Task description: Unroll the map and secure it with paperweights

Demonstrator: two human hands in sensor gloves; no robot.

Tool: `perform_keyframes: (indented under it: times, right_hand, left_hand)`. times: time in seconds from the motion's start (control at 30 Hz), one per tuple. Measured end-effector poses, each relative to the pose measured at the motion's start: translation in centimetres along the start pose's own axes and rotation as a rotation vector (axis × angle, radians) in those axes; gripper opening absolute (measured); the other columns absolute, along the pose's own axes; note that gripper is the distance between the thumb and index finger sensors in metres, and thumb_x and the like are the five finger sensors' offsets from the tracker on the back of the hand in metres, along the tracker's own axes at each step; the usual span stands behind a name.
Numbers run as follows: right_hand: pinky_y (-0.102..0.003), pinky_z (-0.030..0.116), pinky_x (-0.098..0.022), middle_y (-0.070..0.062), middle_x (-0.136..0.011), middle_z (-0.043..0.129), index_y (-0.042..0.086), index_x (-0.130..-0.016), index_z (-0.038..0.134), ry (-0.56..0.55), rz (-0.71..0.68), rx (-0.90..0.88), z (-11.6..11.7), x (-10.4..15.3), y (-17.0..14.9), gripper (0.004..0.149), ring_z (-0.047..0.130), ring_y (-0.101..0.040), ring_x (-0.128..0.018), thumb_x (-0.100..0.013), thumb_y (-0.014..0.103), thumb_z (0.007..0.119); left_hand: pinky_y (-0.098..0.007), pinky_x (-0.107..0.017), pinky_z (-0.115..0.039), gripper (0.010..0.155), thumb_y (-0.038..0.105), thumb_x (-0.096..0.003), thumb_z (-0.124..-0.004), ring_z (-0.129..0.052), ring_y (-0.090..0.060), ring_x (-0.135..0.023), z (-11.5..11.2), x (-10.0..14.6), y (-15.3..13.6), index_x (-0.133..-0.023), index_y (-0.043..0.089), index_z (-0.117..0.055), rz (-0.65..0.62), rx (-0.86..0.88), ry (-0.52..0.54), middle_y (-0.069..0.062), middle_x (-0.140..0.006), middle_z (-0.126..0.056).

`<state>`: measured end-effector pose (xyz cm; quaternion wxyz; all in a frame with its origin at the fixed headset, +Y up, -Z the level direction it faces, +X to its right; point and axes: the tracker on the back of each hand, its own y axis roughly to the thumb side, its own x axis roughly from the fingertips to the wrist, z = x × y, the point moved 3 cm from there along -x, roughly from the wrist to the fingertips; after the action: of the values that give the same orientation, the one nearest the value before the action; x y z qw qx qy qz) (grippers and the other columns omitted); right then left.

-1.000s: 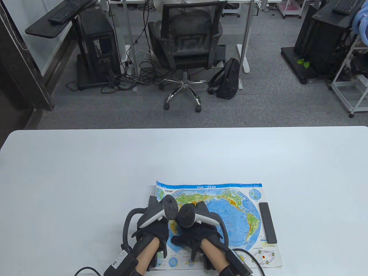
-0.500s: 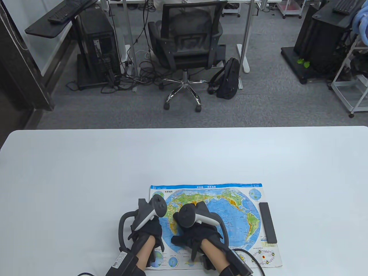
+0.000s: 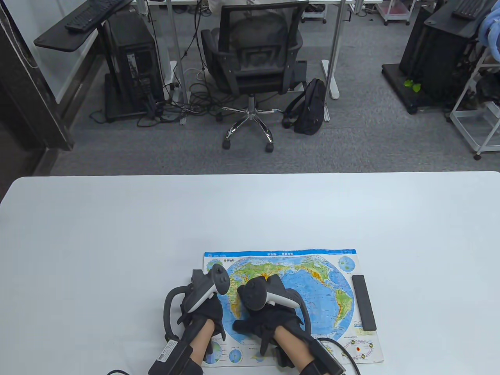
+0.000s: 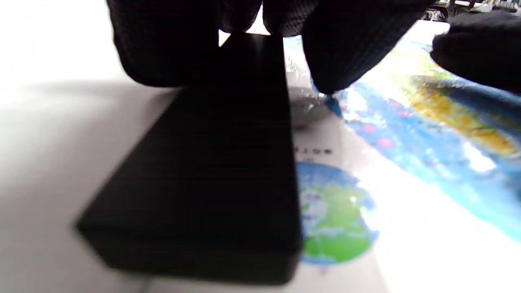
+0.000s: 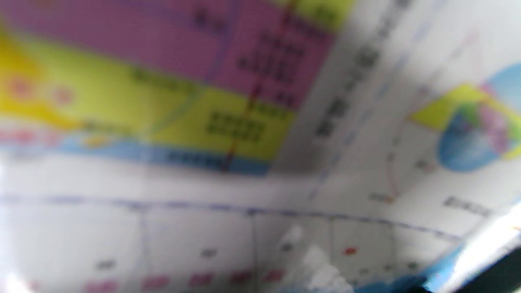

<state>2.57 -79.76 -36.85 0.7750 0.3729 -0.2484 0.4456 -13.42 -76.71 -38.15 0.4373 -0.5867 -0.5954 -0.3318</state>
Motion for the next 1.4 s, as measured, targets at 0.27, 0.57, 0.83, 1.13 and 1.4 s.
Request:
perform_keyframes:
  times: [0.27, 0.57, 0.83, 1.13, 1.4]
  right_hand:
    - [-0.082, 0.016, -0.046, -0.035, -0.099, -0.008, 0.016, -0.102, 0.003, -0.188, -0.094, -0.154, -5.9, 6.3, -1.5, 0.083, -0.002, -0.067, -0.079, -0.058, 0.053, 0.063]
    - [-0.083, 0.02, -0.048, -0.036, -0.101, -0.004, 0.016, -0.104, 0.007, -0.461, -0.232, -0.299, -11.1, 16.0, -3.2, 0.082, 0.004, -0.067, -0.082, -0.058, 0.052, 0.065]
    - [-0.083, 0.023, -0.049, -0.036, -0.102, -0.001, 0.015, -0.105, 0.01, -0.573, -0.303, -0.371, -9.2, 19.6, -5.5, 0.082, 0.007, -0.068, -0.083, -0.058, 0.052, 0.065]
    - [-0.082, 0.026, -0.05, -0.036, -0.103, 0.002, 0.015, -0.105, 0.011, -0.587, -0.299, -0.396, -5.8, 18.5, -7.6, 0.082, 0.011, -0.068, -0.084, -0.057, 0.053, 0.066]
    - [-0.081, 0.029, -0.051, -0.036, -0.104, 0.006, 0.014, -0.105, 0.015, -0.605, -0.261, -0.454, -3.3, 16.2, -9.7, 0.082, 0.016, -0.067, -0.086, -0.056, 0.052, 0.068]
  left_hand:
    - [-0.066, -0.066, -0.048, 0.076, 0.047, -0.0516, -0.071, -0.039, -0.049, -0.1, 6.8, 4.2, 0.8, -0.109, 0.023, -0.028, -0.173, 0.237, 0.196, -0.019, -0.113, -0.024]
    - [-0.067, -0.067, -0.04, 0.077, 0.051, -0.0532, -0.07, -0.036, -0.047, -0.103, 11.1, 10.8, 4.3, -0.11, 0.025, -0.025, -0.587, 0.526, 0.39, -0.016, -0.115, -0.023]
    - [-0.065, -0.069, -0.039, 0.079, 0.054, -0.0531, -0.07, -0.041, -0.044, -0.104, 8.3, 12.9, 5.7, -0.111, 0.024, -0.025, -0.835, 0.696, 0.42, -0.017, -0.116, -0.028]
    - [-0.065, -0.069, -0.041, 0.083, 0.055, -0.0526, -0.07, -0.042, -0.044, -0.104, 3.5, 11.3, 6.3, -0.11, 0.023, -0.02, -0.842, 0.695, 0.36, -0.017, -0.115, -0.025]
    - [-0.066, -0.068, -0.039, 0.085, 0.057, -0.0514, -0.071, -0.037, -0.046, -0.103, 0.1, 8.9, 5.9, -0.11, 0.023, -0.02, -0.799, 0.67, 0.258, -0.018, -0.115, -0.024]
